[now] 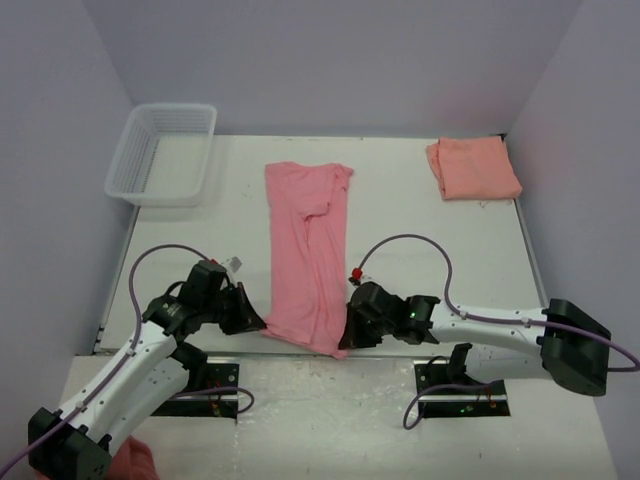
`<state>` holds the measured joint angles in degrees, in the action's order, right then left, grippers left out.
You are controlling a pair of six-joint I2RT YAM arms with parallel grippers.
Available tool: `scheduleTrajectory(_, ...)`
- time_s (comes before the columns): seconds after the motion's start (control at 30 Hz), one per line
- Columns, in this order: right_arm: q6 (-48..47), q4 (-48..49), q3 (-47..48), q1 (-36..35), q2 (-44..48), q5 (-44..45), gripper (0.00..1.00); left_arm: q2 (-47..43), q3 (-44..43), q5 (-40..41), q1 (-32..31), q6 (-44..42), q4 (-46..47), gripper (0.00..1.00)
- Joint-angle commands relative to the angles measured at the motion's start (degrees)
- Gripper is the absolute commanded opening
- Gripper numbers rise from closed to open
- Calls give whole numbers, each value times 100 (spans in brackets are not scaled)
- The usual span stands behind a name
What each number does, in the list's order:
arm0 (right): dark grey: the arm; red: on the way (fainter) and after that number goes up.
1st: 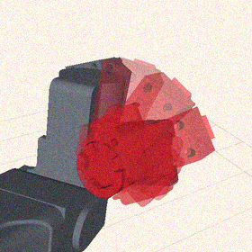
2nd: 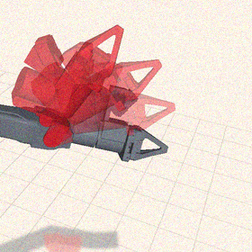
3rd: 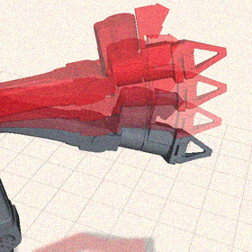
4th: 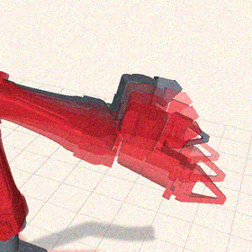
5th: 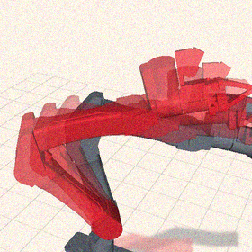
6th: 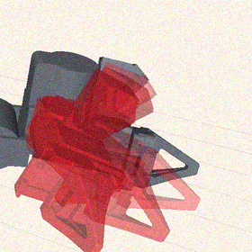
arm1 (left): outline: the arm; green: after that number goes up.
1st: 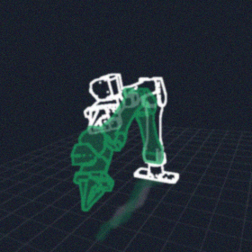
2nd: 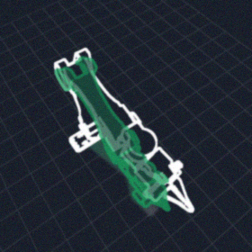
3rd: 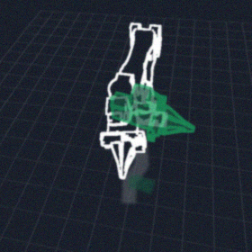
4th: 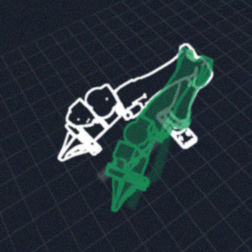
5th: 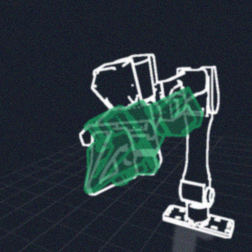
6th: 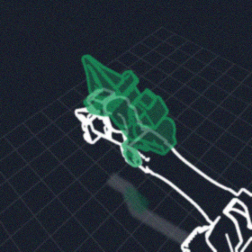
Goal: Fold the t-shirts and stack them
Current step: Fold the folded rectangular tshirt in 1/3 of the way
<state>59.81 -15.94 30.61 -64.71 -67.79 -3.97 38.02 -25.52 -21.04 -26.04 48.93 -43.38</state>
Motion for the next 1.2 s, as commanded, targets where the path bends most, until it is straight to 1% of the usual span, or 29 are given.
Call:
scheduleTrajectory(0.0,92,-1033,58,-191,125,150,0,-58,-173,126,-6,-41,-250,0)
scheduleTrajectory(0.1,127,-1279,260,-253,292,343,0,-32,-330,196,-15,-102,-294,0)
scheduleTrajectory(0.13,127,-1349,331,-262,327,518,0,108,-409,327,-15,-242,-286,0)
scheduleTrajectory(0.2,14,-1595,681,-253,319,695,0,328,-769,495,-15,-383,-294,0)
scheduleTrajectory(0.27,-162,-1823,1006,-157,153,853,0,749,-1207,644,-15,-620,-172,0)
scheduleTrajectory(0.3,-337,-1964,1400,-104,-144,889,0,916,-1358,662,-6,-708,-93,0)
scheduleTrajectory(0.33,-426,-2078,1595,-8,-286,967,0,1274,-1673,758,-15,-874,-14,0)
scheduleTrajectory(0.4,-733,-2255,2121,159,-707,1047,0,1645,-1999,812,-15,-1164,100,0)
scheduleTrajectory(0.43,-812,-2264,2238,421,-822,1047,0,2004,-2323,890,-15,-1244,171,0)
scheduleTrajectory(0.5,-1146,-2290,2641,712,-1199,968,0,2340,-2606,987,-15,-1446,276,0)
scheduleTrajectory(0.53,-1373,-2316,2774,992,-1306,1003,0,2690,-2877,1048,-15,-1491,381,0)
scheduleTrajectory(0.6,-1638,-2334,3204,1266,-1569,890,0,3017,-3099,1128,-15,-1596,505,0)
scheduleTrajectory(0.63,-1752,-2352,3336,1494,-1849,898,0,3358,-3265,1119,-15,-1649,714,0)
scheduleTrajectory(0.7,-2104,-2448,3828,1732,-2167,810,0,3737,-3520,1268,-15,-1754,743,0)
scheduleTrajectory(0.73,-2210,-2518,3977,1907,-2447,836,0,4087,-3730,1286,-15,-1781,856,0)
scheduleTrajectory(0.8,-2535,-2519,4373,2163,-2668,714,0,4571,-4099,1496,-6,-1895,883,0)
scheduleTrajectory(0.9,-2904,-2615,4953,2348,-3169,582,0,5038,-4513,1699,20,-1948,927,0)
scheduleTrajectory(0.97,-3063,-2712,5313,2524,-3502,538,0,5223,-4637,1629,38,-1931,1024,0)
scheduleTrajectory(1.07,-3247,-2739,5639,2761,-3811,432,0,5566,-4901,1620,64,-1922,1077,0)
scheduleTrajectory(1.17,-3502,-2817,5999,2920,-4092,81,0,5760,-4998,1629,125,-1913,1164,0)
